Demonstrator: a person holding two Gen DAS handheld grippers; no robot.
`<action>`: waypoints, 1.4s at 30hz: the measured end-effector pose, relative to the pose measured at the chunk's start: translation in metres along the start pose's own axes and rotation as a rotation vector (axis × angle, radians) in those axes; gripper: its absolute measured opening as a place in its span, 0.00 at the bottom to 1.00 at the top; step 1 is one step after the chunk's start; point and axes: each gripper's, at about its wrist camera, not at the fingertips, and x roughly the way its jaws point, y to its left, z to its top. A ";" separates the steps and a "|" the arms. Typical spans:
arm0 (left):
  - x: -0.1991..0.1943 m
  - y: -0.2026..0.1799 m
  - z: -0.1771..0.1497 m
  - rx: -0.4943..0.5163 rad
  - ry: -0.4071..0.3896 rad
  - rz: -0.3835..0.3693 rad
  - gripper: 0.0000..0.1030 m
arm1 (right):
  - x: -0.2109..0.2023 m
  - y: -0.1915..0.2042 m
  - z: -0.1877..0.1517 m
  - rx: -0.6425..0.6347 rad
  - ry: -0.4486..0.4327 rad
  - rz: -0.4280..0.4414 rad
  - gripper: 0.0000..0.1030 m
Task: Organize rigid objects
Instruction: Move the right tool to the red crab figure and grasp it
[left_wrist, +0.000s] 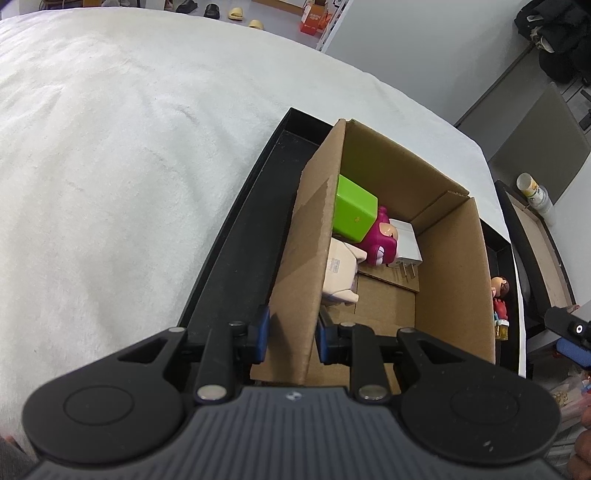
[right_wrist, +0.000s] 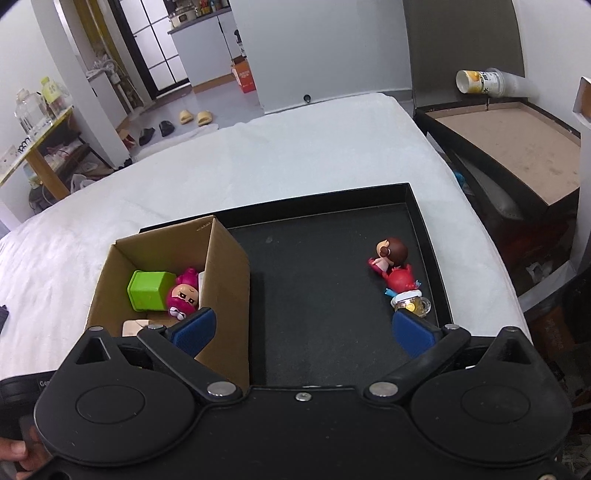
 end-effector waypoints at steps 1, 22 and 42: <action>0.000 -0.001 0.000 0.001 0.000 0.003 0.23 | 0.001 -0.001 -0.001 -0.004 -0.001 0.002 1.00; 0.011 -0.005 0.003 0.003 0.011 0.037 0.23 | 0.058 -0.060 0.011 -0.041 0.097 -0.042 0.70; 0.022 -0.005 0.009 0.004 0.029 0.039 0.23 | 0.114 -0.061 0.020 -0.159 0.183 -0.152 0.43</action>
